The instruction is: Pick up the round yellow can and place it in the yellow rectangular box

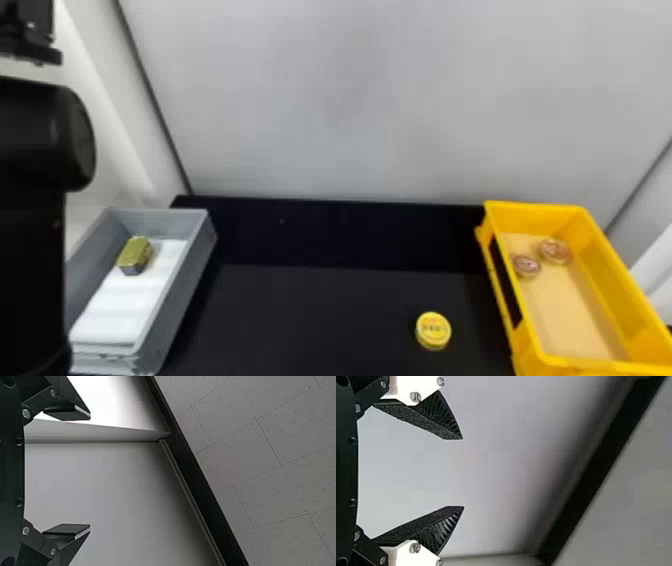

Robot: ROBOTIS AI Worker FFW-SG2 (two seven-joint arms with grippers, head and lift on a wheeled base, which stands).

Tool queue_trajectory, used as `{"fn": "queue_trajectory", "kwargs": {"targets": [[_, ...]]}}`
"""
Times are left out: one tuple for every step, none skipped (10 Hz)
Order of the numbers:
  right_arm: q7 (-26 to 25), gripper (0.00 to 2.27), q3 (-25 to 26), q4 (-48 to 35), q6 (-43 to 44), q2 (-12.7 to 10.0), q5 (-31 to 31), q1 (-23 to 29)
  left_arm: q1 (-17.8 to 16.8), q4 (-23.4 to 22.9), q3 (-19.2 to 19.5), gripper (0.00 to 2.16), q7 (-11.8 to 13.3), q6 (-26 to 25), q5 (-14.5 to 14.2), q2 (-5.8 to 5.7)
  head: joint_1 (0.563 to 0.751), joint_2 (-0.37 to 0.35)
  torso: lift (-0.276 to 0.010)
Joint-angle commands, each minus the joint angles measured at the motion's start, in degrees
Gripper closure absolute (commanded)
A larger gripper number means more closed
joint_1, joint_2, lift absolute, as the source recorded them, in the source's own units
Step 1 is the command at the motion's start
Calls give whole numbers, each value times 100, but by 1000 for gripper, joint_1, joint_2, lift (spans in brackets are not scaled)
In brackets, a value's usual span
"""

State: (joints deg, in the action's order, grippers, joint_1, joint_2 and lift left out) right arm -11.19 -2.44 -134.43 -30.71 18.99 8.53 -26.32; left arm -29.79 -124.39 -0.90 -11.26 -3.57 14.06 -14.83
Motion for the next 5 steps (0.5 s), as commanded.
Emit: {"fn": "queue_trajectory", "kwargs": {"targets": [[223, 200, 253, 180, -1212, -273, -685, -22, 0, 11, -7, 266, 0, -21, 0, 6, 663, 54, -10], [988, 199, 384, 251, -2425, -502, -501, -295, 9, 11, -7, 266, 0, -74, 0, 6, 663, 54, -10], [2474, 200, 420, 470, -3401, -695, 326, -629, 0, 20, -24, 265, 0, -118, 0, 24, 663, 54, -10], [3177, 197, 314, 804, -3568, -678, 458, -681, 0, 29, -15, 266, -9, -109, 9, 33, 663, 54, -10], [3643, 197, 147, 1068, -3753, -678, 686, -681, 9, 37, -15, 265, -9, -118, 9, 33, 663, 54, -10]]}}
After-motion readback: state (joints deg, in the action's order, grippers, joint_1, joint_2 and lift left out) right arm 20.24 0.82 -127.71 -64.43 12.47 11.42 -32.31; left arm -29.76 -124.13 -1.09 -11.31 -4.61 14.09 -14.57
